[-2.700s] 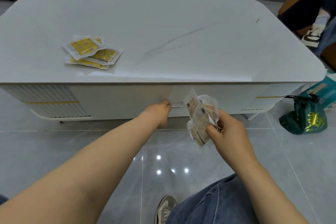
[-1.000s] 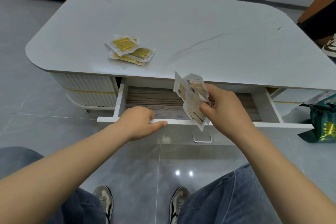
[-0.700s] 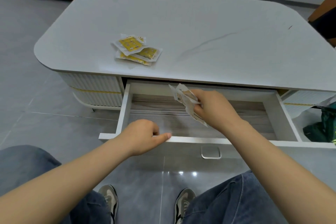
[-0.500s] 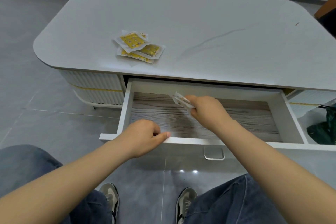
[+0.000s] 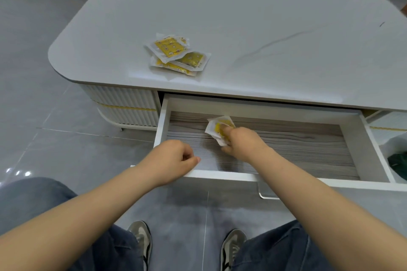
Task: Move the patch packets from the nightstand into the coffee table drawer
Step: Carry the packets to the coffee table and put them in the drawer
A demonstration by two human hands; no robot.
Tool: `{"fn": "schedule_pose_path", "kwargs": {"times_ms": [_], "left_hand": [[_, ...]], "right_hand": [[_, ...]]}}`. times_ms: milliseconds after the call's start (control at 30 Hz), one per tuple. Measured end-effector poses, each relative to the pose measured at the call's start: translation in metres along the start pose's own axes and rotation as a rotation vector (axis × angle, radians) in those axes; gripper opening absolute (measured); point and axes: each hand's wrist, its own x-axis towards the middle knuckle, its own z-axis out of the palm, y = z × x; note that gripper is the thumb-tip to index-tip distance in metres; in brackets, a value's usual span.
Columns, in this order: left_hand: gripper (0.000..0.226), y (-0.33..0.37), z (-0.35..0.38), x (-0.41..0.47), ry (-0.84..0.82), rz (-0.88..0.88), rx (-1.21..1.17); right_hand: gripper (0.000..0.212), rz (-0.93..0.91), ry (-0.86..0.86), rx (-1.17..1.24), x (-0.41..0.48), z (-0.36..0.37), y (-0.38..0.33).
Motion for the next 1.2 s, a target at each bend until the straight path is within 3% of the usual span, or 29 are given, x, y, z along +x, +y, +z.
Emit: {"fn": "schedule_pose_path", "kwargs": {"times_ms": [100, 267, 500, 600, 767, 900, 1200], "left_hand": [[0.023, 0.000, -0.011, 0.006, 0.044, -0.010, 0.002], [0.014, 0.002, -0.041, 0.027, 0.151, 0.028, 0.023], [0.034, 0.004, -0.094, 0.079, 0.463, 0.112, 0.146], [0.049, -0.002, -0.110, 0.104, 0.523, 0.098, 0.264], [0.074, -0.021, -0.124, 0.137, 0.397, -0.003, 0.323], [0.071, -0.026, -0.133, 0.150, 0.207, 0.004, 0.391], [0.065, -0.031, -0.138, 0.149, 0.235, 0.064, 0.482]], "right_hand": [[0.063, 0.002, -0.010, 0.089, -0.004, -0.004, -0.003], [0.050, -0.018, 0.169, 0.057, -0.012, -0.024, -0.003], [0.043, -0.070, 0.339, 0.111, -0.018, -0.063, -0.005], [0.041, -0.087, 0.380, 0.126, -0.016, -0.076, -0.007], [0.041, -0.102, 0.411, 0.121, -0.007, -0.092, -0.010], [0.041, -0.112, 0.461, 0.155, 0.004, -0.103, -0.019], [0.059, -0.143, 0.400, 0.158, 0.074, -0.123, -0.037]]}}
